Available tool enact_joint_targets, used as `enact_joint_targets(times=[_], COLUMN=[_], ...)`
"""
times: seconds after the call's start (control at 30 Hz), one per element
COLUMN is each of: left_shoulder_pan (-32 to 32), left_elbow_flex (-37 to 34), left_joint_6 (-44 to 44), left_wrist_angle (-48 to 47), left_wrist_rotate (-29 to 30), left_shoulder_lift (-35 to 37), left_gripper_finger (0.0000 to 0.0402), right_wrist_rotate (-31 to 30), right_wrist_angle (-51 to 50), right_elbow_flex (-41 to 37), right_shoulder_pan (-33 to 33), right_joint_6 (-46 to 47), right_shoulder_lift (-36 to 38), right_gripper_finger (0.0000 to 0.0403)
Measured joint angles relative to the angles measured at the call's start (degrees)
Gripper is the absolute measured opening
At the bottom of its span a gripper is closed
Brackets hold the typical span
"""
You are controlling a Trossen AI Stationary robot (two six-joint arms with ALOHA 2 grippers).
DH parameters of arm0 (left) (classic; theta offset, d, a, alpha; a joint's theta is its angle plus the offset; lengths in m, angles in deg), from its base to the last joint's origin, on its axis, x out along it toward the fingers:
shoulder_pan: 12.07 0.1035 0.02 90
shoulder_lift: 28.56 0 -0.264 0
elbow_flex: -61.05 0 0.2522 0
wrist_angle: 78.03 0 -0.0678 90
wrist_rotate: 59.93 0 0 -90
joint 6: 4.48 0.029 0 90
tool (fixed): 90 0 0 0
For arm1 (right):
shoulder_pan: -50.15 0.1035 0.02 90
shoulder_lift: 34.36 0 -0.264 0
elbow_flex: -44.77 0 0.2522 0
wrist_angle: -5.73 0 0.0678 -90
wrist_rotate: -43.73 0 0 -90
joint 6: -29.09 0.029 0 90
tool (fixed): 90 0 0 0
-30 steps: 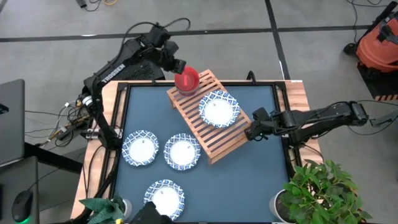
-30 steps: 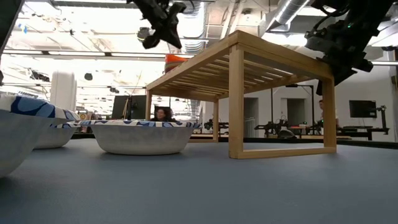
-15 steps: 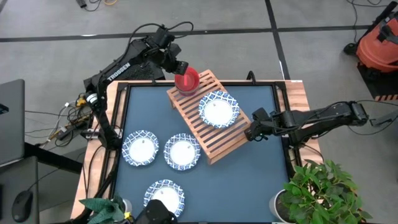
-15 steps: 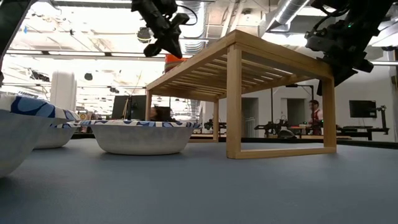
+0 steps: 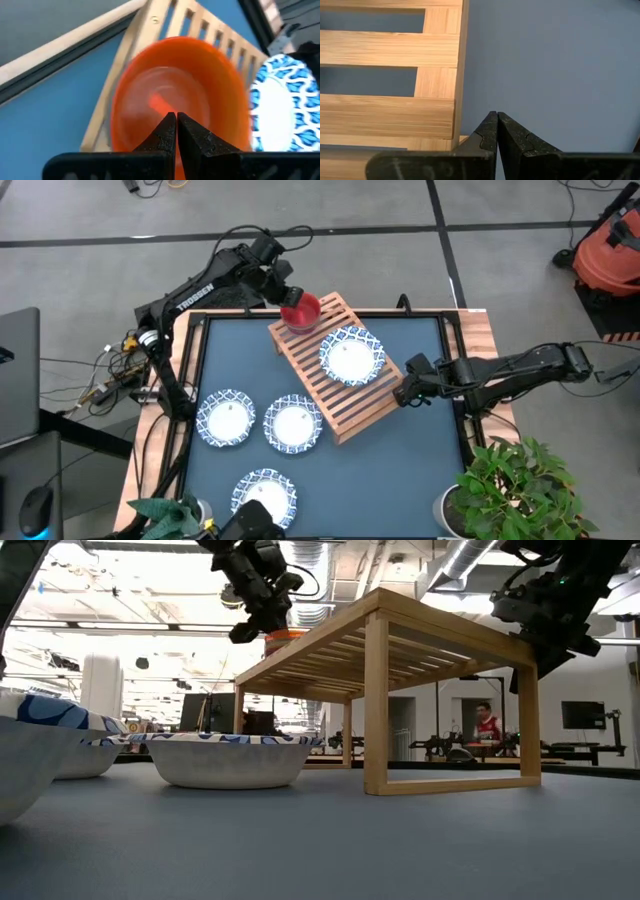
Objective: Place and stack bowls onto a shelf
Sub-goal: Stack the orange bowl on top of the blue bowl on the shelf, then stack the white bowl on top of the white bowl on the shelf
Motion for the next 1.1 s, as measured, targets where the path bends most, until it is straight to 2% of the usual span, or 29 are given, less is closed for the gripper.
enact_joint_targets(times=[0.13, 0.27, 0.37, 0.47, 0.6, 0.73, 1.1], left_shoulder_pan=[0.0, -0.5, -2.7, -6.4, -13.9, -22.9, -44.2], left_elbow_flex=[0.0, 0.0, 0.0, 0.0, 0.0, 0.0, -0.8], left_joint_6=[-0.2, 2.0, 3.6, 5.2, 8.4, 9.2, -4.5], left_wrist_angle=[0.5, 0.6, -0.5, -2.9, -8.7, -15.4, -23.1], left_wrist_rotate=[-2.5, -8.5, -11.2, -10.7, -3.1, 4.3, 24.5], left_shoulder_lift=[1.9, 5.9, 9.4, 13.1, 17.3, 19.9, 18.7], left_gripper_finger=[0.0, 0.0, 0.0, 0.0, 0.0016, 0.0053, 0.0192], right_wrist_rotate=[0.0, 0.1, 0.2, 0.2, 0.2, 0.2, 0.3], right_wrist_angle=[0.0, 0.0, 0.0, 0.0, 0.0, 0.1, 0.1], right_elbow_flex=[0.0, 0.0, 0.0, 0.0, 0.0, 0.0, 0.0], right_shoulder_pan=[0.0, 0.0, 0.0, 0.0, 0.0, 0.0, 0.0], right_joint_6=[0.0, 0.0, 0.0, 0.0, 0.1, 0.1, 0.0], right_shoulder_lift=[0.0, 0.0, 0.0, 0.0, 0.0, 0.0, 0.0], right_gripper_finger=[0.0036, 0.0036, 0.0036, 0.0036, 0.0036, 0.0036, 0.0036])
